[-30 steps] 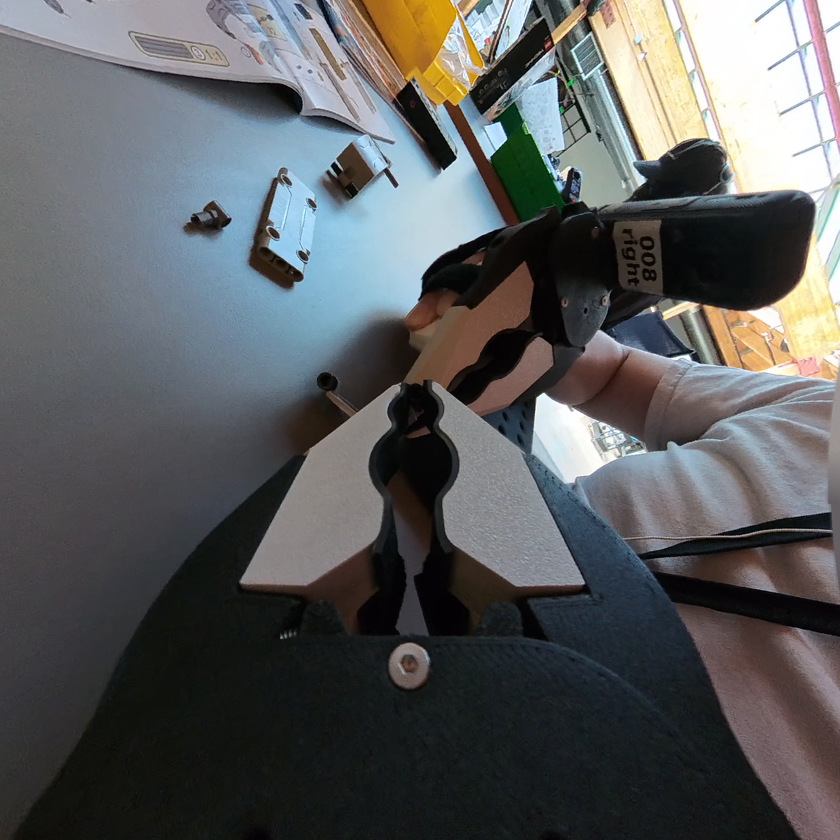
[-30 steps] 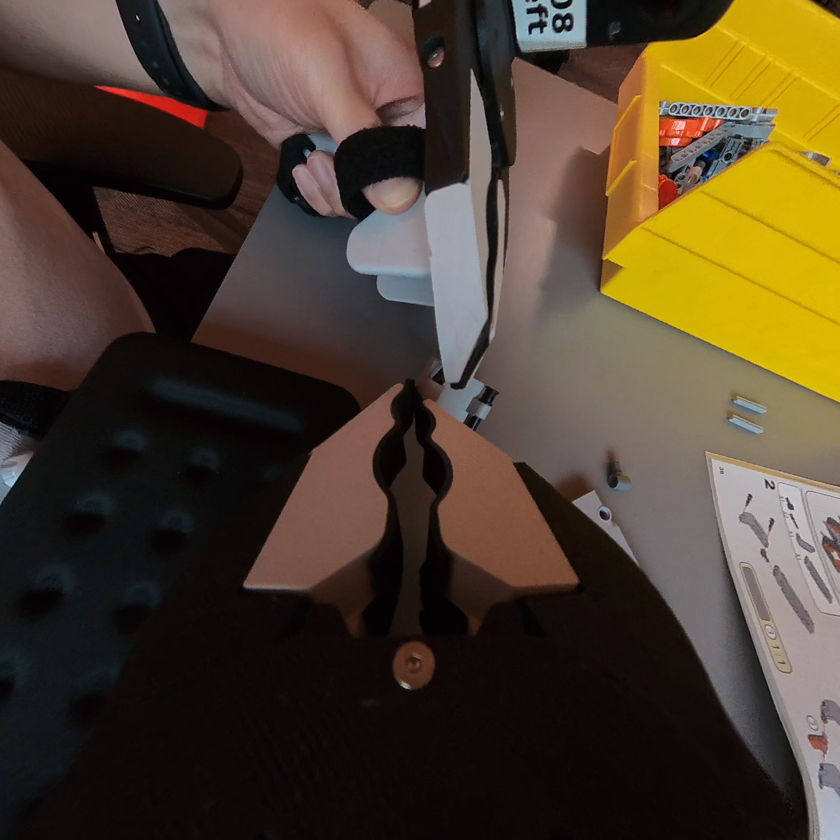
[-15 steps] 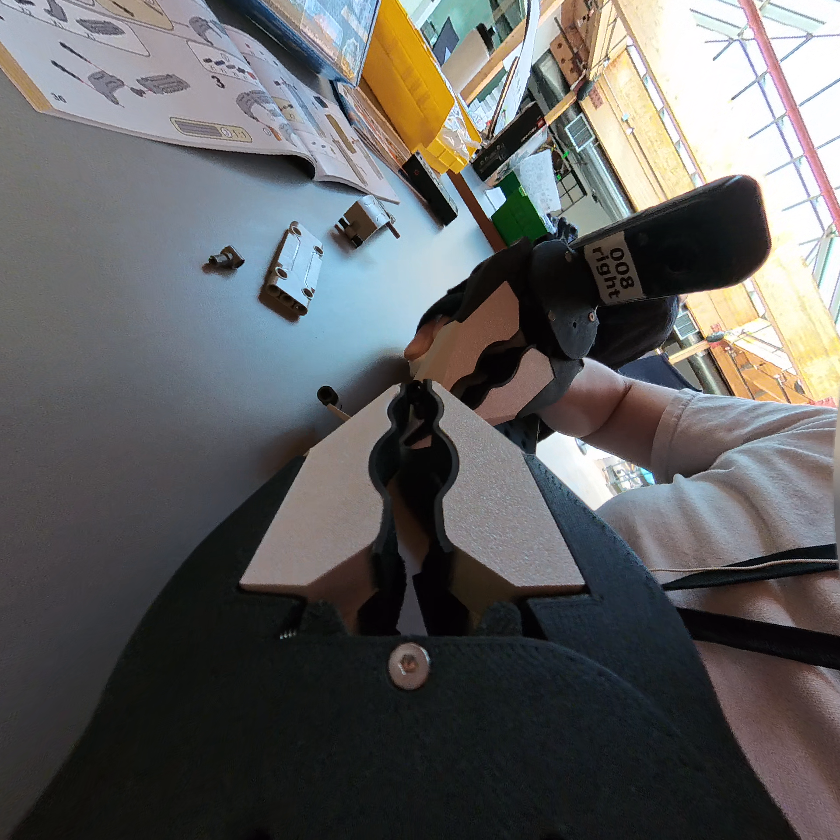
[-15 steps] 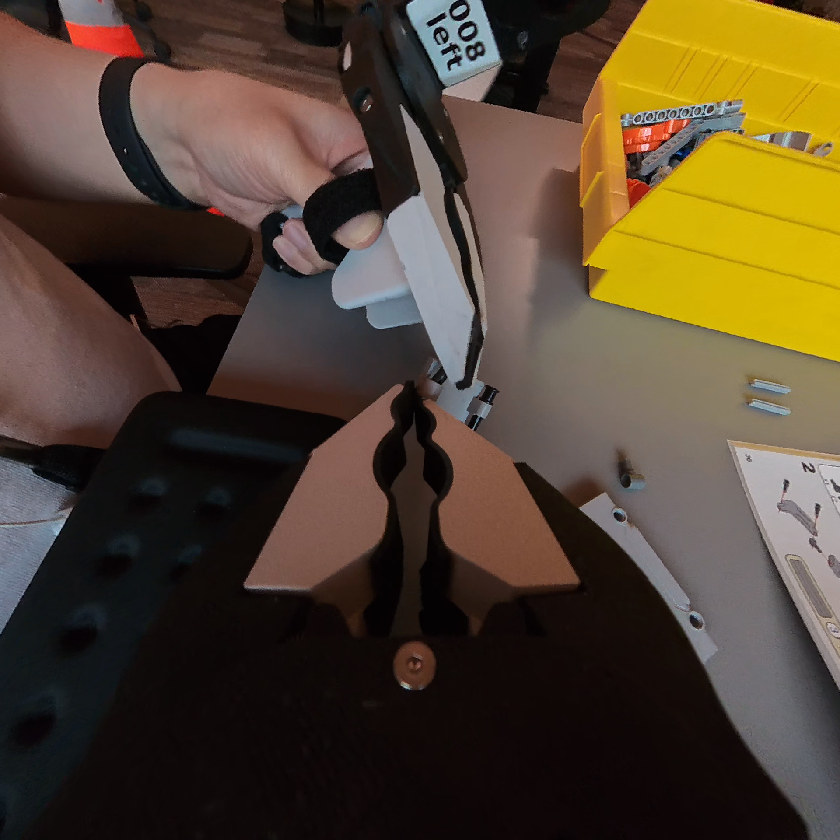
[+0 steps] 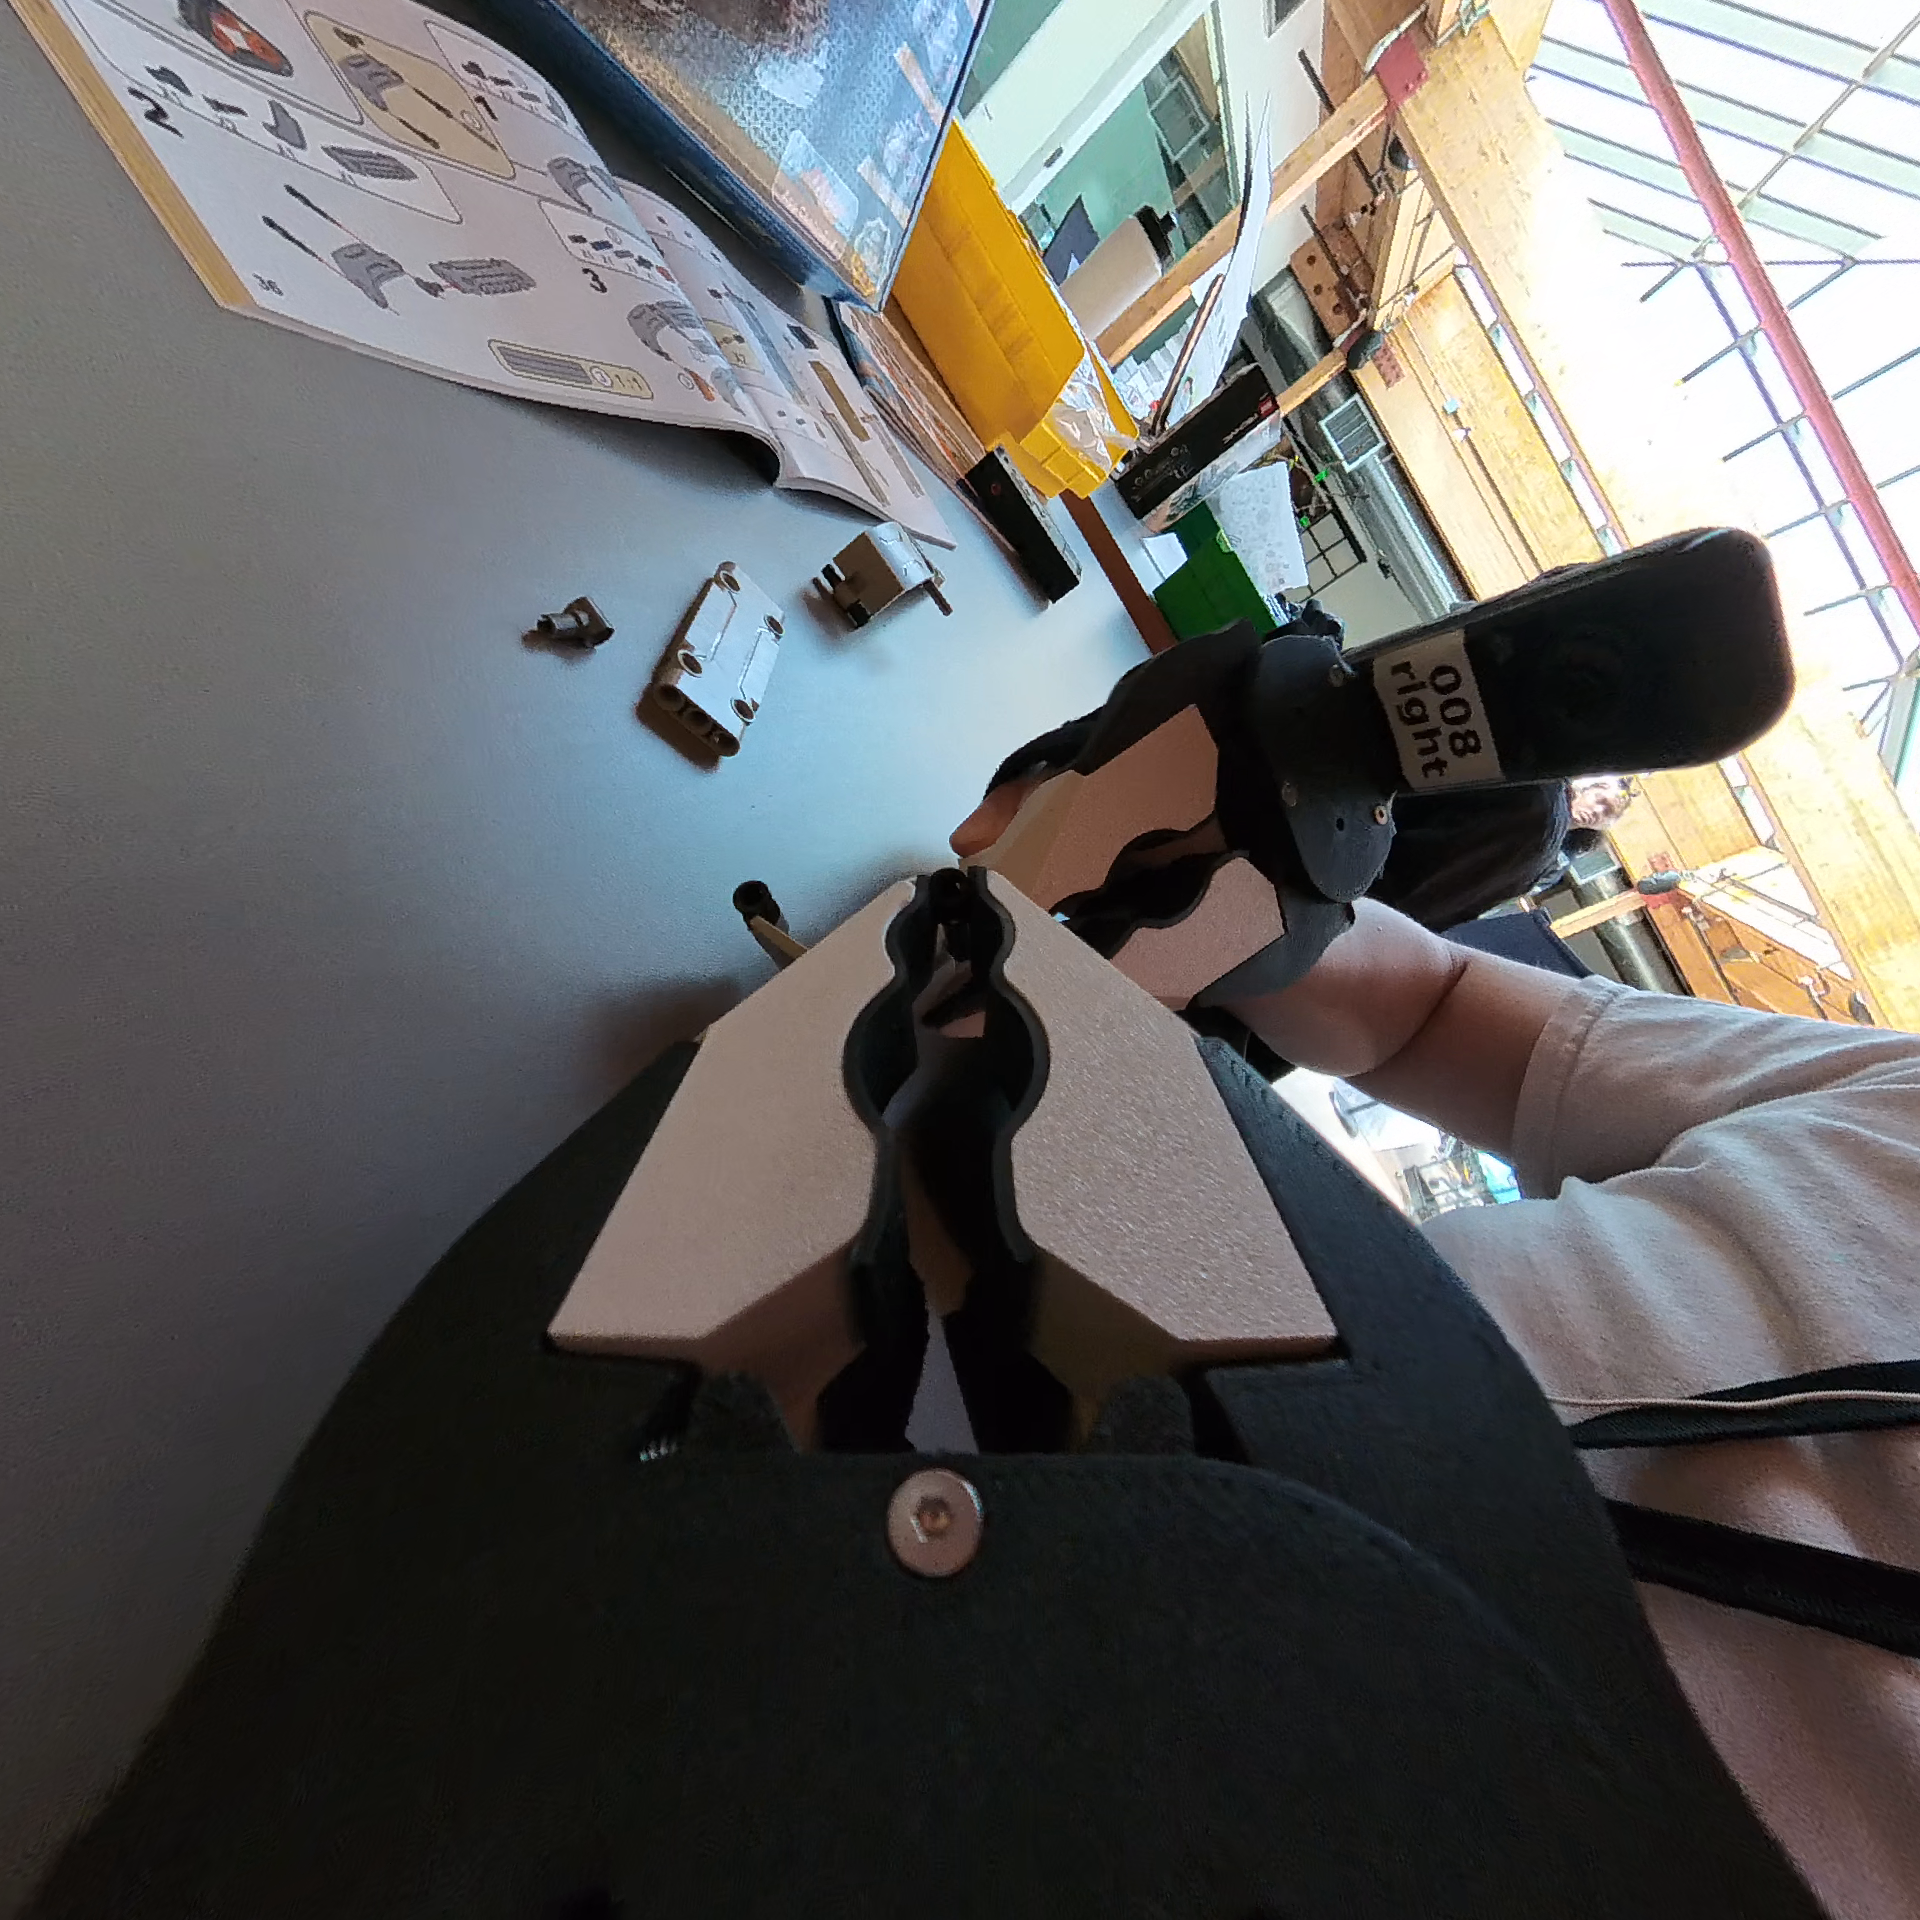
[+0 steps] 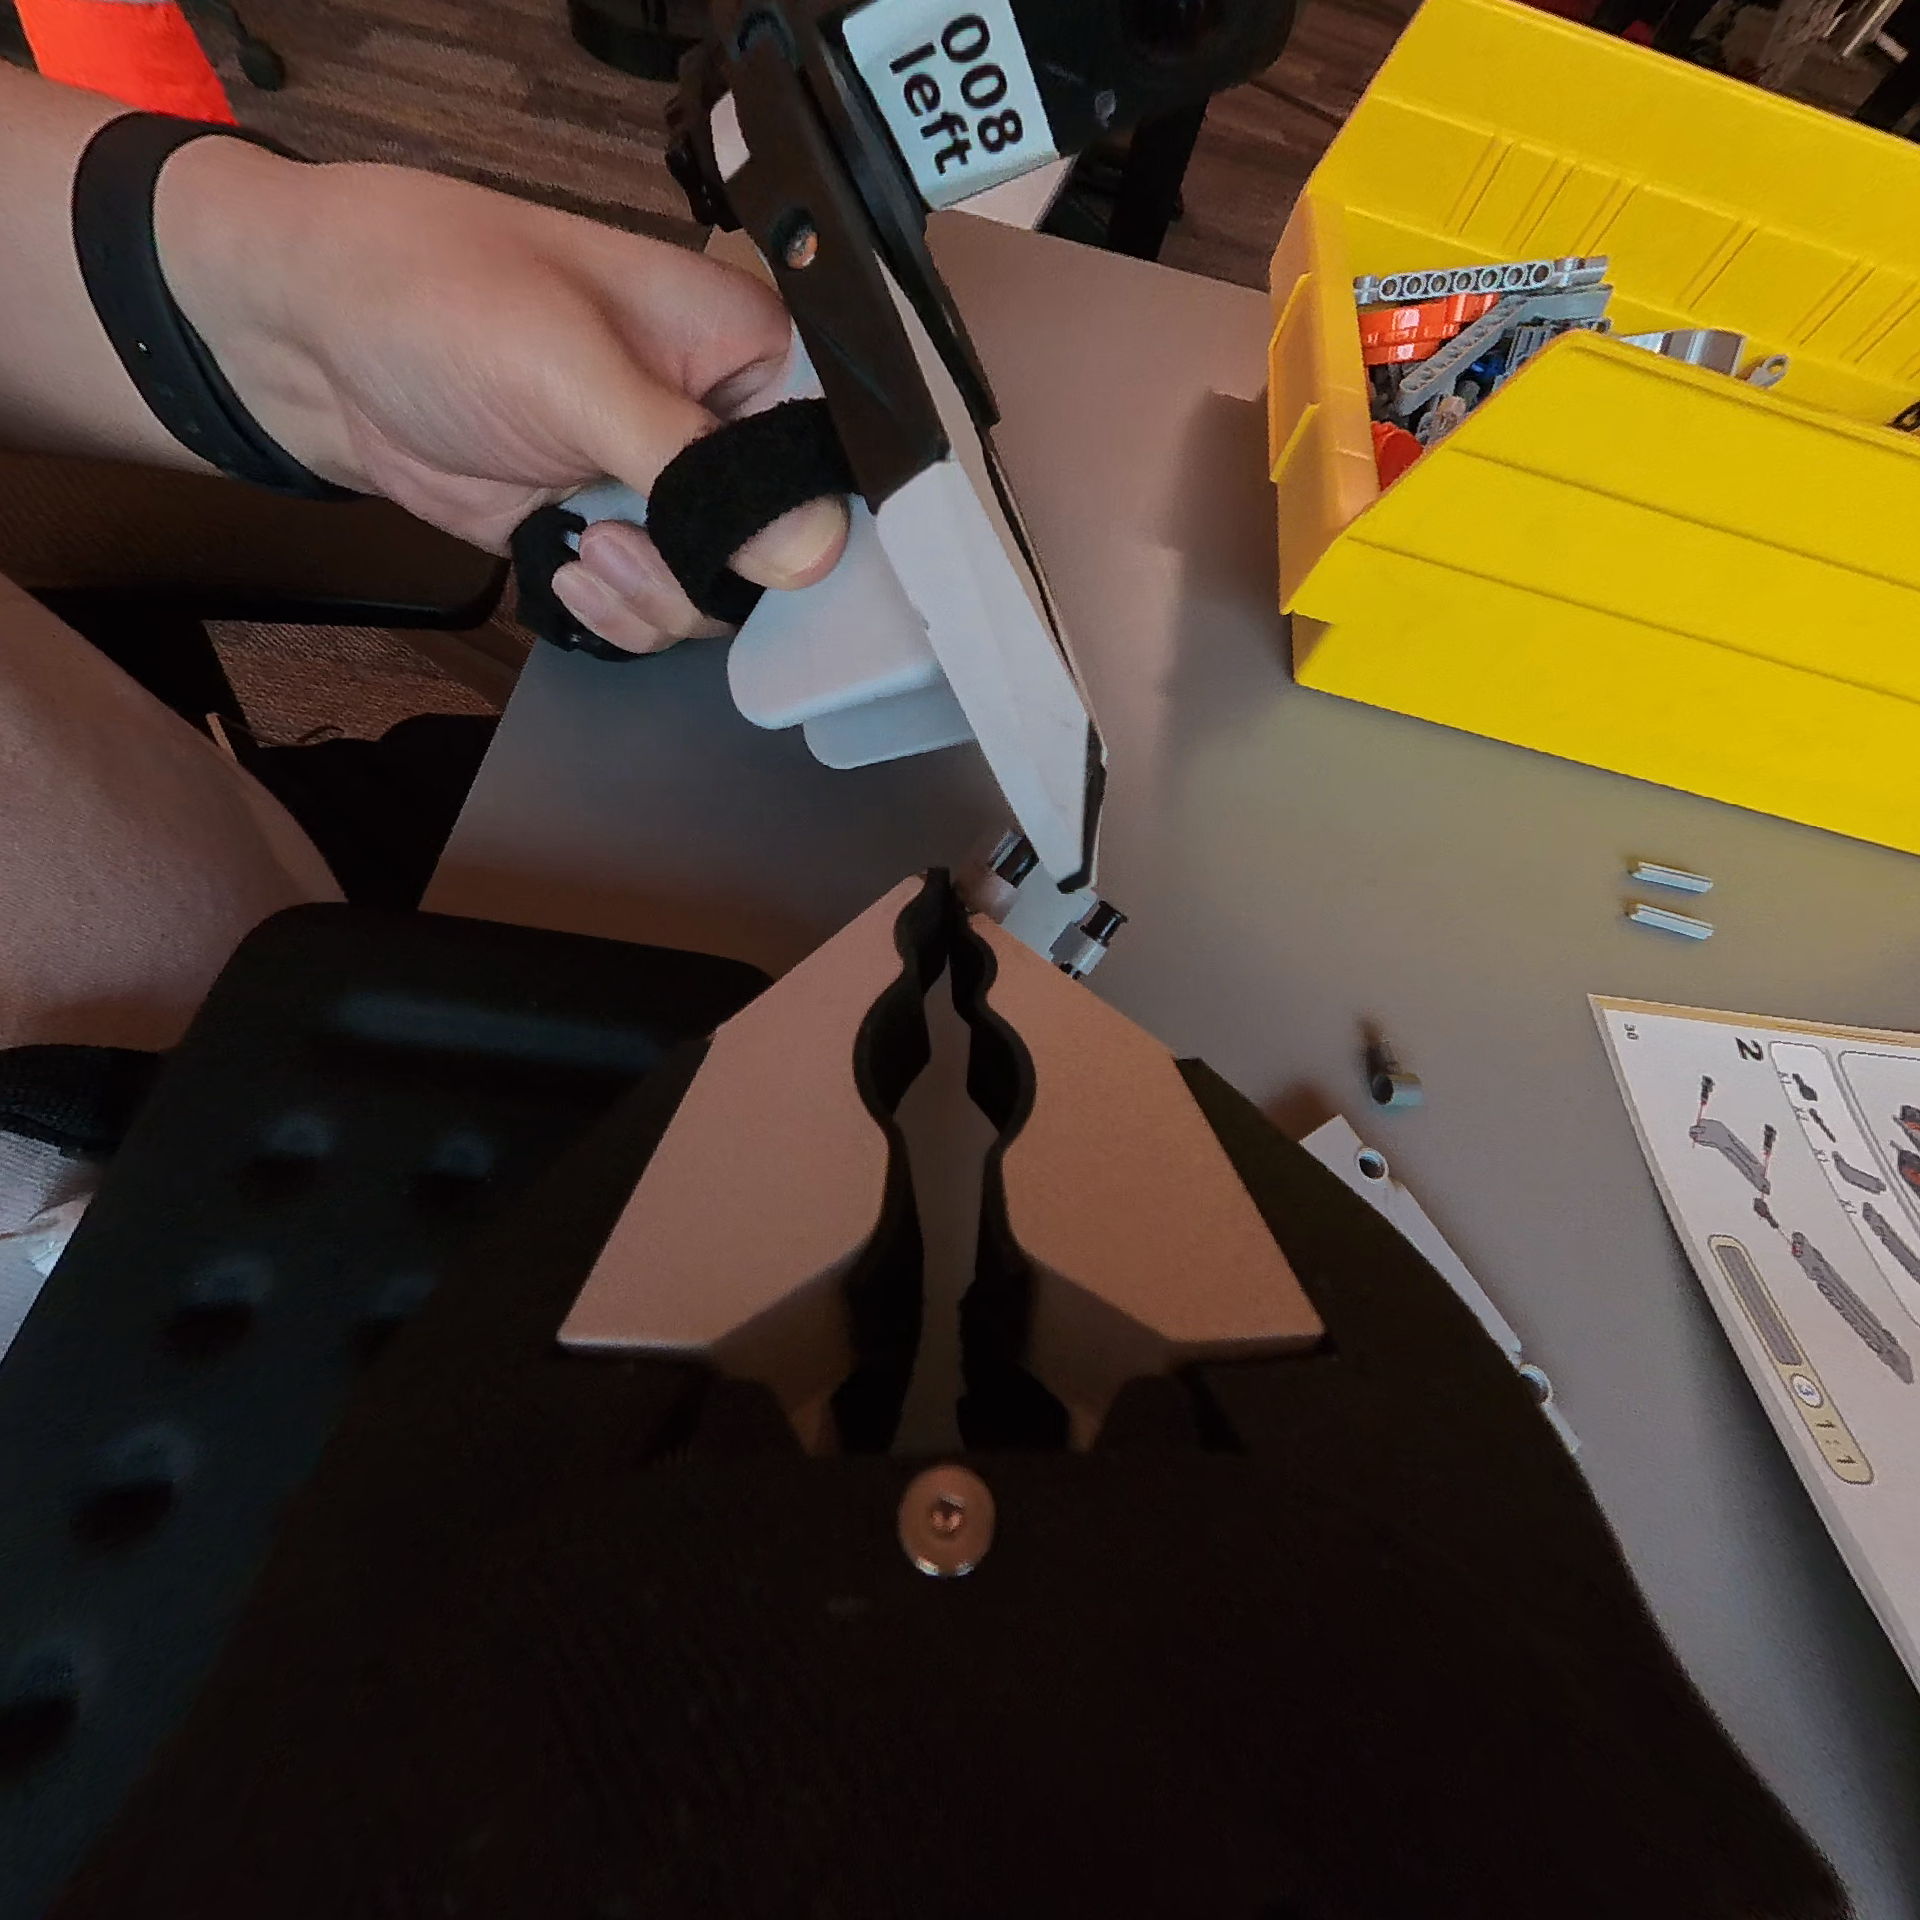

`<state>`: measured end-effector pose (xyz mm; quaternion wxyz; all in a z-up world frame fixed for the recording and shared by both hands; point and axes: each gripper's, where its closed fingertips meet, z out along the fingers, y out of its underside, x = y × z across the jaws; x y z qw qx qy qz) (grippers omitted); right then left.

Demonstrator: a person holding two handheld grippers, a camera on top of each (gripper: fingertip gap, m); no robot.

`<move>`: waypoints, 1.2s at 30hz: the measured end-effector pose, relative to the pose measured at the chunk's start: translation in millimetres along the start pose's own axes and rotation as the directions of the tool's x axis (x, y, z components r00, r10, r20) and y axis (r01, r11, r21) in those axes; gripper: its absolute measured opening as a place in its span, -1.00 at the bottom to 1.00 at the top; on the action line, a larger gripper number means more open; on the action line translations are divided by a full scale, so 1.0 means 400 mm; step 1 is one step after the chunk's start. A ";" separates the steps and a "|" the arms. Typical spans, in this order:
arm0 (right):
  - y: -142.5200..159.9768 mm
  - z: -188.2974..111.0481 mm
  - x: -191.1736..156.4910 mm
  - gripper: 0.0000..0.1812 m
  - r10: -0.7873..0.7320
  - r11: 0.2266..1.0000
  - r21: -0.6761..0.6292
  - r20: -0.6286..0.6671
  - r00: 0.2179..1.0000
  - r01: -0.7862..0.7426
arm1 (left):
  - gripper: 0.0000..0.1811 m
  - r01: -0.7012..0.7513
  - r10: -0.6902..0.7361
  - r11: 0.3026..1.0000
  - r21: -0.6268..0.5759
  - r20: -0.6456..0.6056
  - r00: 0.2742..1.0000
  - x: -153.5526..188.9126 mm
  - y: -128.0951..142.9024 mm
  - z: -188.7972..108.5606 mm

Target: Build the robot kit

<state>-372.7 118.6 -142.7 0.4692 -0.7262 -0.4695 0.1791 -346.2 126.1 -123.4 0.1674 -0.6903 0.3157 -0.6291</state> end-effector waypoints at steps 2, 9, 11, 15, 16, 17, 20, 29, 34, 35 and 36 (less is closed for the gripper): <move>-0.002 0.000 0.000 -1.00 -0.007 1.000 -0.001 -0.007 1.000 0.007 | -0.95 0.007 -0.007 1.000 0.009 -0.001 1.000 0.001 -0.001 -0.001; 0.006 0.005 -0.005 -1.00 -0.027 0.999 -0.023 -0.004 1.000 0.027 | -0.95 -0.031 0.031 0.999 -0.020 0.039 0.999 -0.003 0.009 0.002; 0.010 0.007 -0.011 -1.00 -0.061 0.998 -0.034 -0.004 0.998 0.061 | -0.95 0.006 -0.005 0.999 -0.045 0.007 1.000 -0.003 0.016 0.000; 0.020 0.016 -0.020 -1.00 -0.141 0.988 -0.070 -0.009 0.990 0.140 | -0.95 0.028 -0.030 0.993 -0.114 -0.014 0.999 -0.007 0.031 -0.005; 0.022 0.016 -0.020 -1.00 -0.144 0.987 -0.073 -0.008 0.990 0.143 | -0.95 0.028 -0.030 0.992 -0.124 -0.014 0.999 -0.008 0.034 -0.006; 0.023 0.016 -0.021 -1.00 -0.145 0.987 -0.073 -0.006 0.989 0.144 | -0.96 0.035 -0.038 0.991 -0.127 -0.017 0.999 -0.008 0.035 -0.006; 0.024 0.020 -0.022 -1.00 -0.171 0.982 -0.078 -0.009 0.985 0.170 | -0.95 0.045 -0.049 0.990 -0.137 -0.024 0.999 -0.010 0.036 -0.006; 0.020 0.021 -0.015 -1.00 -0.159 0.985 -0.075 -0.027 0.987 0.157 | -0.95 -0.001 0.004 0.997 -0.078 0.029 1.000 -0.010 0.028 -0.008; 0.023 0.021 -0.012 -1.00 -0.209 0.974 -0.105 -0.061 0.976 0.202 | -0.95 -0.006 0.008 0.997 -0.072 0.040 0.999 -0.010 0.028 -0.006; 0.024 0.021 -0.010 -1.00 -0.219 0.971 -0.110 -0.068 0.973 0.211 | -0.95 -0.008 0.011 0.998 -0.070 0.043 0.999 -0.010 0.027 -0.006; 0.024 0.021 -0.010 -1.00 -0.230 0.968 -0.114 -0.073 0.970 0.221 | -0.95 -0.012 0.015 0.997 -0.070 0.044 0.999 -0.010 0.027 -0.006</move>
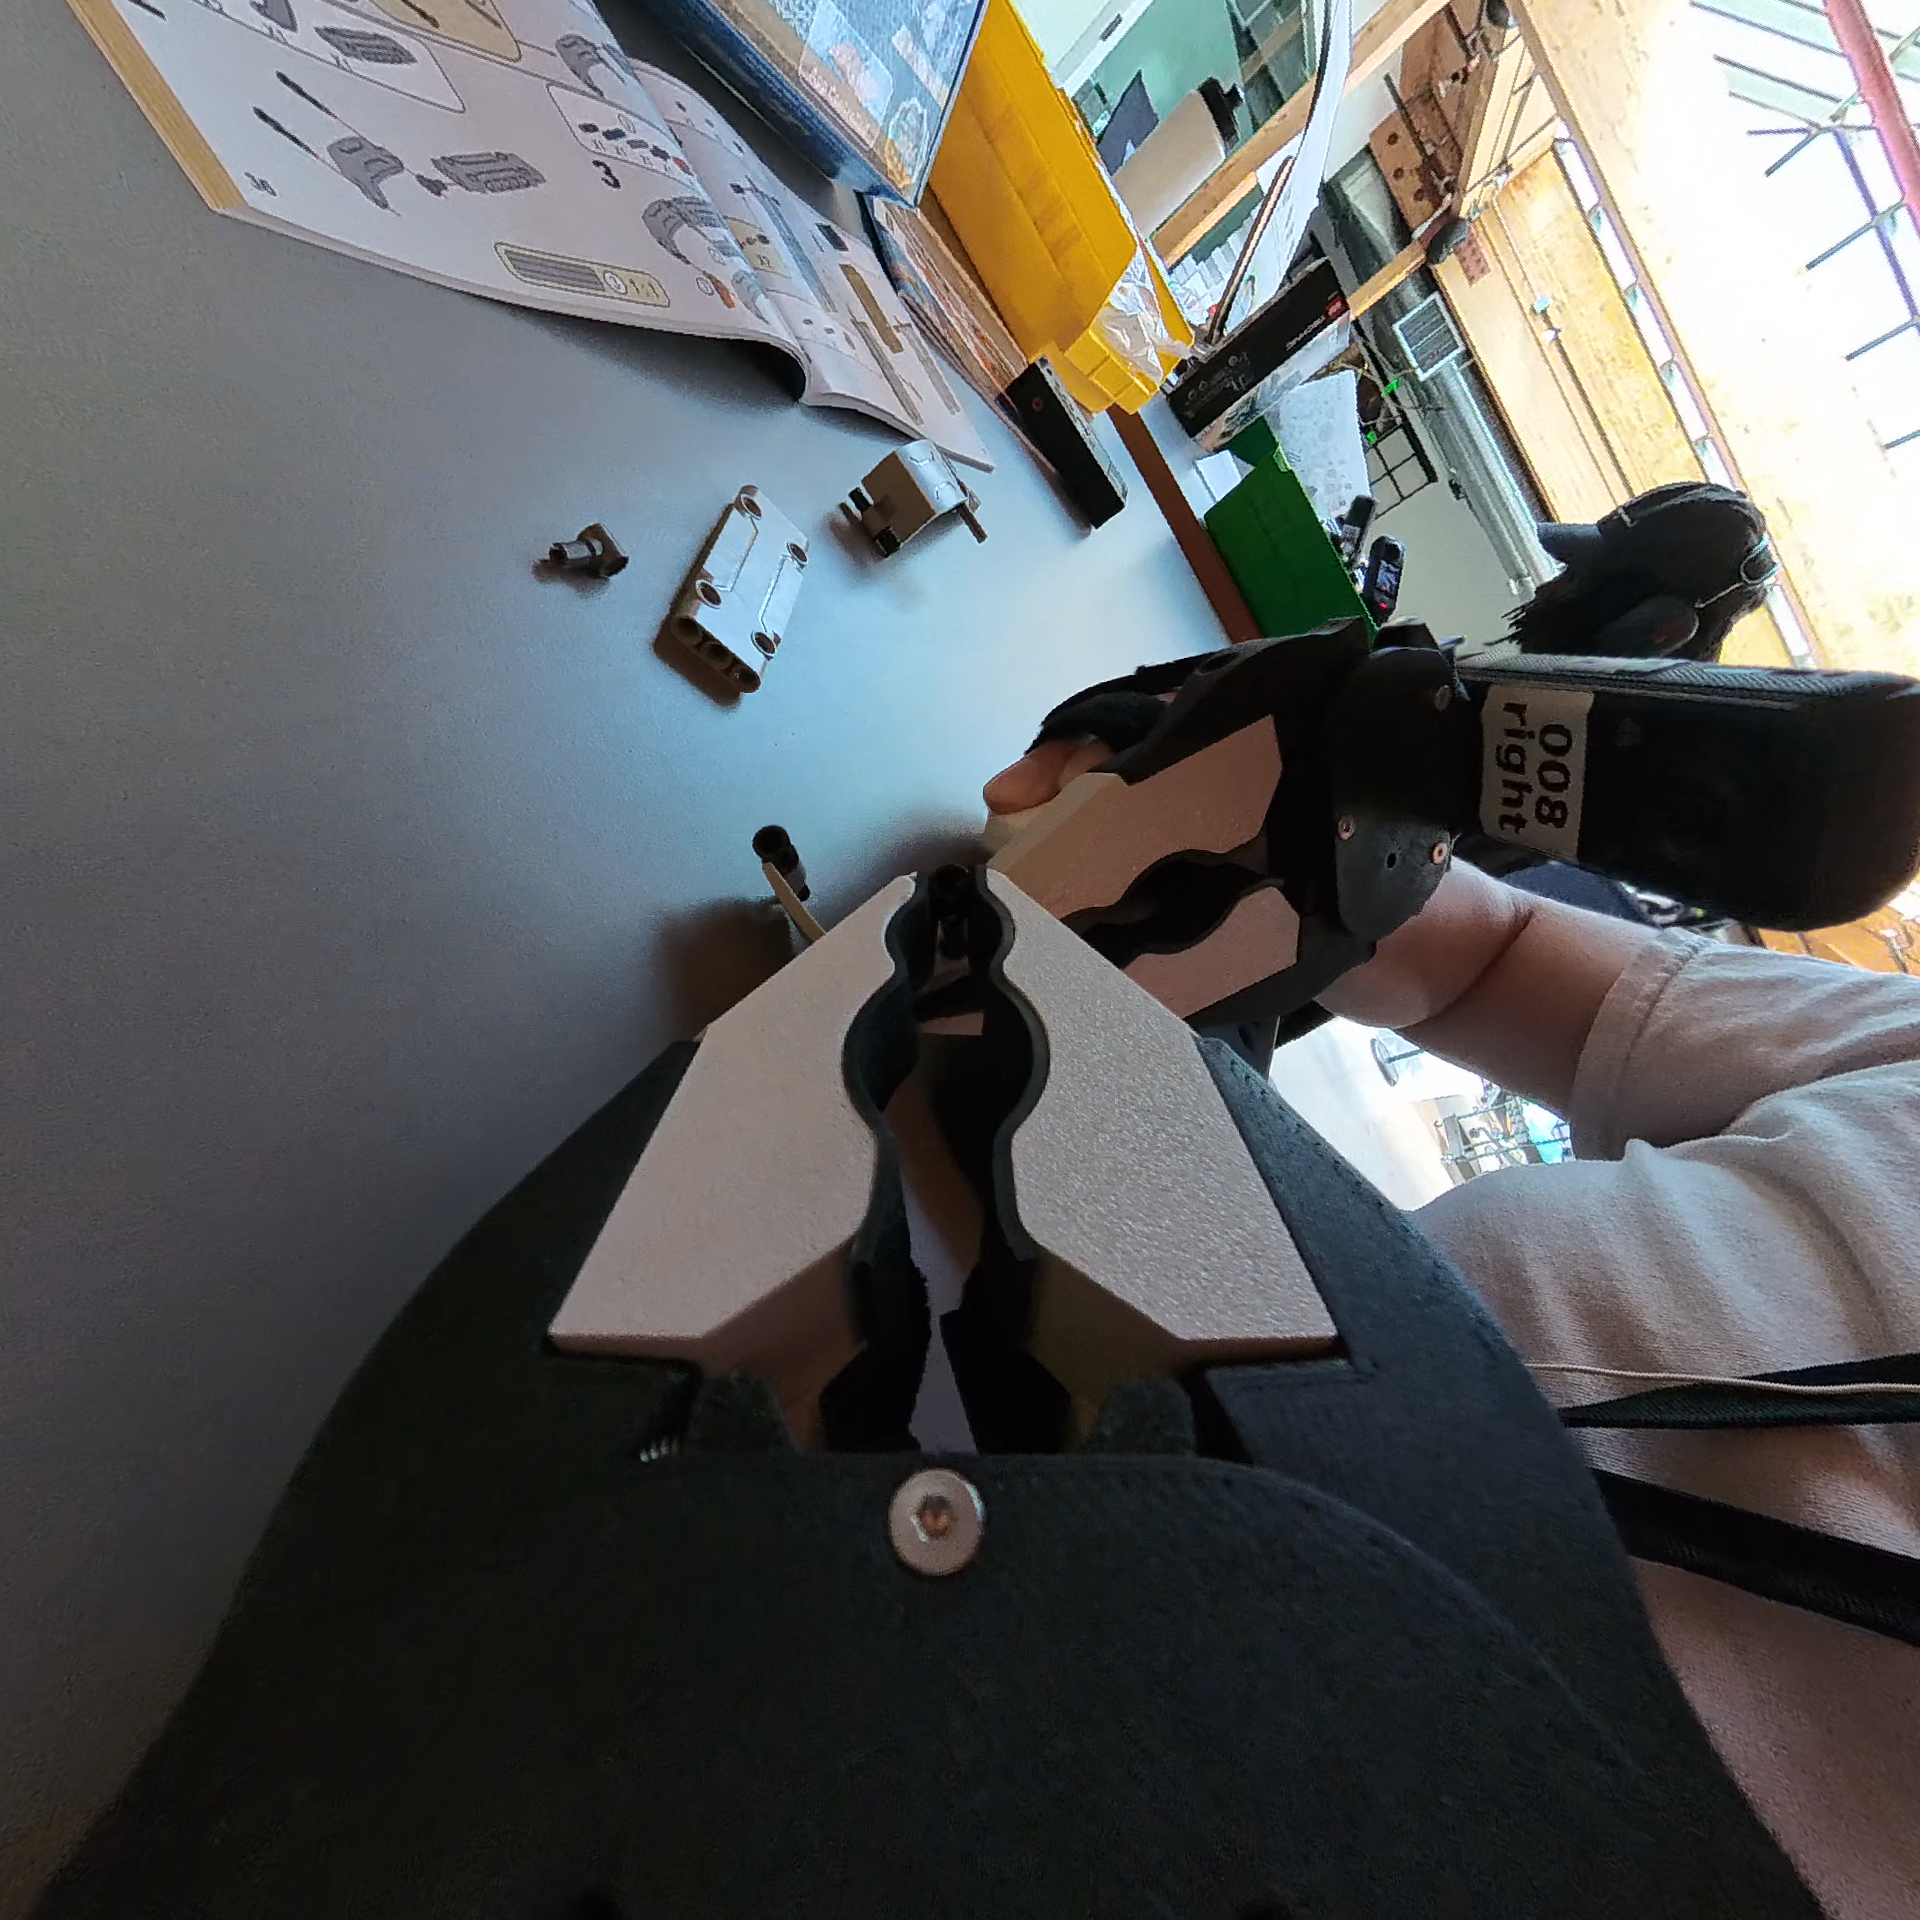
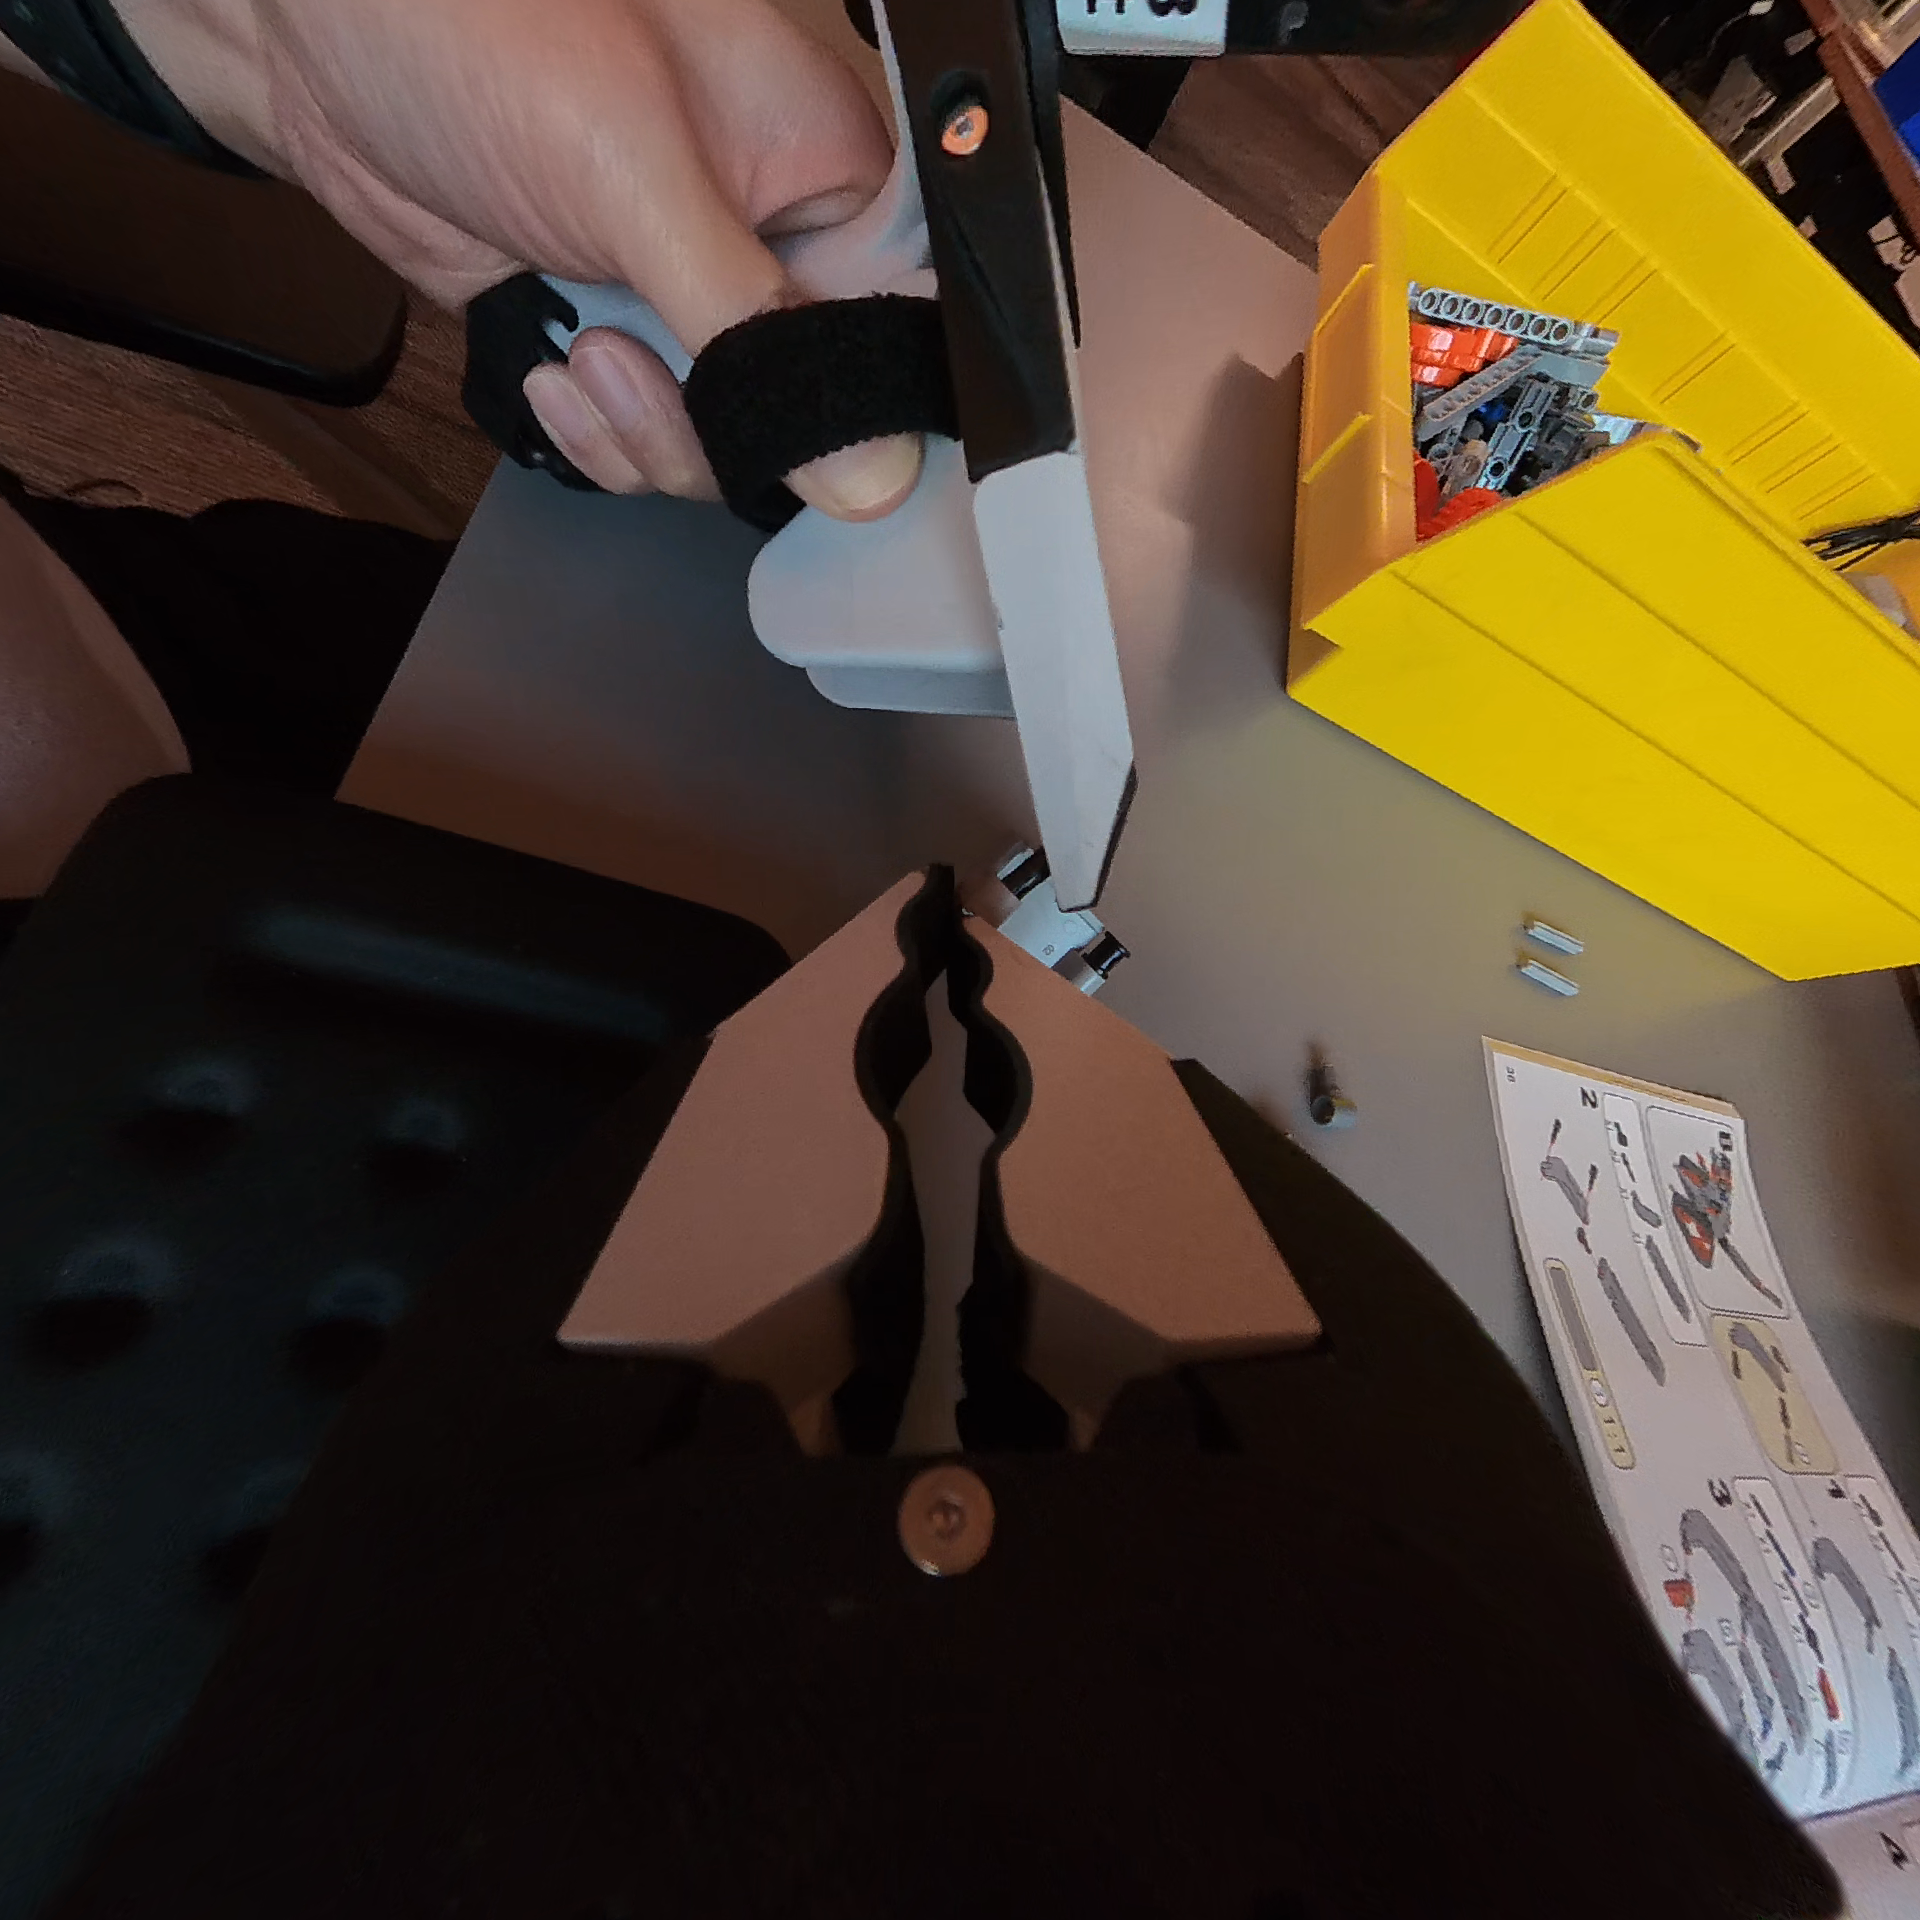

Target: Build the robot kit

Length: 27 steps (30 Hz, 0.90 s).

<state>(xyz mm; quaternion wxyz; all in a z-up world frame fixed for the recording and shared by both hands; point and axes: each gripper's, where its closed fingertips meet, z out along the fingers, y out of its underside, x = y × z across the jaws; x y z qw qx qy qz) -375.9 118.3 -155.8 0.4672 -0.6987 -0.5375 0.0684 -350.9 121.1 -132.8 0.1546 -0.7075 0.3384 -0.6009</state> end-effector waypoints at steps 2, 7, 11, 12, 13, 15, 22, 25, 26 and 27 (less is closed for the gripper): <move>0.000 0.000 0.000 -1.00 -0.032 0.999 -0.008 -0.015 0.999 0.031 | -0.95 0.002 -0.002 1.000 0.004 0.000 1.000 0.000 -0.001 0.001; -0.026 0.000 -0.007 -1.00 -0.111 0.994 0.012 -0.058 0.992 0.112 | -0.95 0.000 0.000 1.000 -0.024 0.002 1.000 0.009 0.011 0.026; -0.027 -0.013 0.012 -1.00 0.024 0.997 0.070 -0.017 1.000 -0.023 | -0.95 0.014 -0.013 0.999 0.040 -0.033 0.999 0.011 -0.017 0.011; -0.024 -0.014 0.014 -1.00 0.022 0.998 0.066 -0.018 1.000 -0.021 | -0.95 0.029 -0.026 0.998 0.063 -0.044 0.999 0.010 -0.025 0.007; -0.018 -0.011 0.014 -1.00 0.011 0.999 0.051 -0.022 1.000 -0.010 | -0.95 0.040 -0.036 0.996 0.075 -0.051 0.998 0.009 -0.030 0.005; -0.006 -0.006 0.007 -1.00 -0.003 1.000 0.027 -0.005 1.000 0.003 | -0.95 0.052 -0.048 0.996 0.078 -0.057 0.997 0.007 -0.032 0.003; 0.029 0.003 -0.005 -1.00 0.096 0.995 -0.025 0.066 0.993 -0.095 | -0.95 0.097 -0.088 0.991 0.094 -0.092 0.992 0.008 -0.040 -0.002; 0.030 -0.004 0.000 -0.86 0.175 0.984 -0.004 0.094 0.980 -0.176 | -0.95 0.082 -0.065 0.989 0.125 -0.131 0.989 0.025 -0.049 -0.006; 0.024 -0.013 0.011 -0.80 0.210 0.977 0.021 0.091 0.973 -0.213 | -0.95 0.078 -0.060 0.988 0.135 -0.135 0.989 0.028 -0.052 -0.008; 0.010 -0.025 0.022 -0.77 0.251 0.964 0.060 0.098 0.963 -0.257 | -0.95 0.074 -0.053 0.986 0.152 -0.136 0.989 0.030 -0.057 -0.011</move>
